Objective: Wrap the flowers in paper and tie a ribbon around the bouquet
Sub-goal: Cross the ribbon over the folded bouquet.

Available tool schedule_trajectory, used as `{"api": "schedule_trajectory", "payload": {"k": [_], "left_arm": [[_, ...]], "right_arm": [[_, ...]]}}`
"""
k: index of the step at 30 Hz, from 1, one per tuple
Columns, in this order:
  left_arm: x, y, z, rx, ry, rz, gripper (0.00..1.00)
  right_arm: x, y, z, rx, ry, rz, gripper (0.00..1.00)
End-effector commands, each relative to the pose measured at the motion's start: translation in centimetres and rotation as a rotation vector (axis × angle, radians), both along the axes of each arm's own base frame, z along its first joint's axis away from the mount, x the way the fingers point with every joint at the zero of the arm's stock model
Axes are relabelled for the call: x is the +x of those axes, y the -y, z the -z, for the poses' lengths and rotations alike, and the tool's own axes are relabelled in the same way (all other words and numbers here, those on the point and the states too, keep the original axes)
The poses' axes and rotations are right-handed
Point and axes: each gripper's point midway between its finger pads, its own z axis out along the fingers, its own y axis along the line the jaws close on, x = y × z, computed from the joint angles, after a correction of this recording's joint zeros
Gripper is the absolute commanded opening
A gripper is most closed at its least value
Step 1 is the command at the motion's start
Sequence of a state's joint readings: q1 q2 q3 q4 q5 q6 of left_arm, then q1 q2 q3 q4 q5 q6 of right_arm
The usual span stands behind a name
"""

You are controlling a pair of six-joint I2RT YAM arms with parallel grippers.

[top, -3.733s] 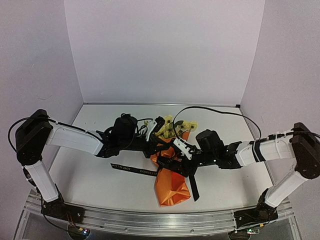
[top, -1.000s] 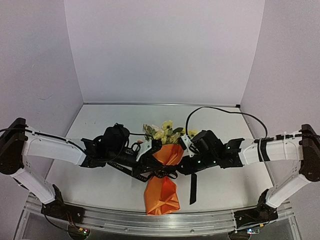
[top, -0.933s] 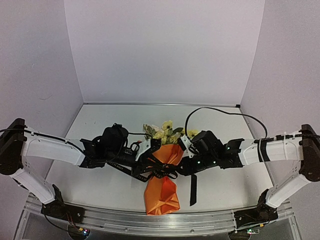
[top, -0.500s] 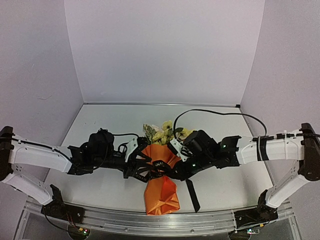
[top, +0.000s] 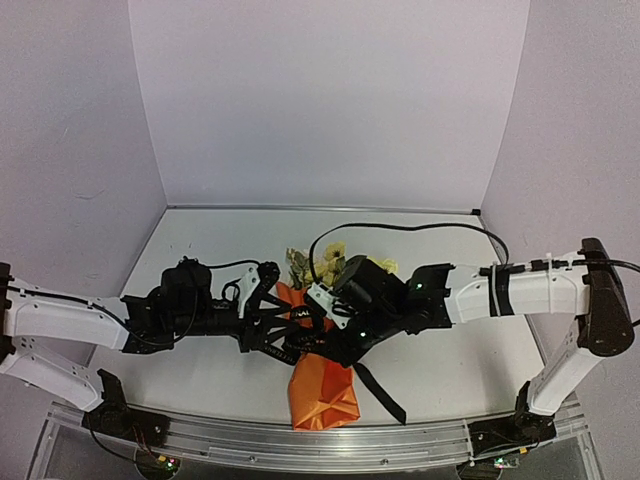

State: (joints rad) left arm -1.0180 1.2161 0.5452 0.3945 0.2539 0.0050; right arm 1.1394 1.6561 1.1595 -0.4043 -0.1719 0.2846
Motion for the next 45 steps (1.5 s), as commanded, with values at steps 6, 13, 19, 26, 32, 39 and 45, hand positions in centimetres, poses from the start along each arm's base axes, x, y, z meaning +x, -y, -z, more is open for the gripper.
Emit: {"api": "schedule_trajectory", "payload": {"k": [6, 13, 19, 26, 32, 39, 45], "left_arm": [[1.8, 2.8, 0.8, 0.063, -0.089, -0.029, 0.48], [2.3, 5.2, 2.6, 0.14, -0.141, 0.013, 0.47], [3.9, 6.4, 4.7, 0.224, -0.194, -0.042, 0.46], [5.8, 6.4, 6.3, 0.278, -0.208, -0.144, 0.46], [6.5, 6.3, 7.9, 0.347, -0.212, -0.178, 0.46], [6.8, 6.7, 7.4, 0.339, -0.197, -0.179, 0.22], [5.6, 6.3, 4.7, 0.225, -0.186, -0.142, 0.13]], "right_arm": [[1.4, 2.2, 1.3, -0.08, 0.051, 0.099, 0.0], [1.8, 3.1, 2.5, -0.087, 0.074, 0.147, 0.0], [2.1, 4.4, 2.9, -0.083, 0.101, 0.194, 0.0], [2.5, 4.3, 2.6, -0.046, 0.114, 0.23, 0.0], [3.2, 4.7, 1.6, -0.024, 0.157, 0.264, 0.0], [3.2, 4.3, 1.0, 0.002, 0.151, 0.274, 0.0], [3.6, 5.1, 0.8, 0.004, 0.169, 0.313, 0.0]]}}
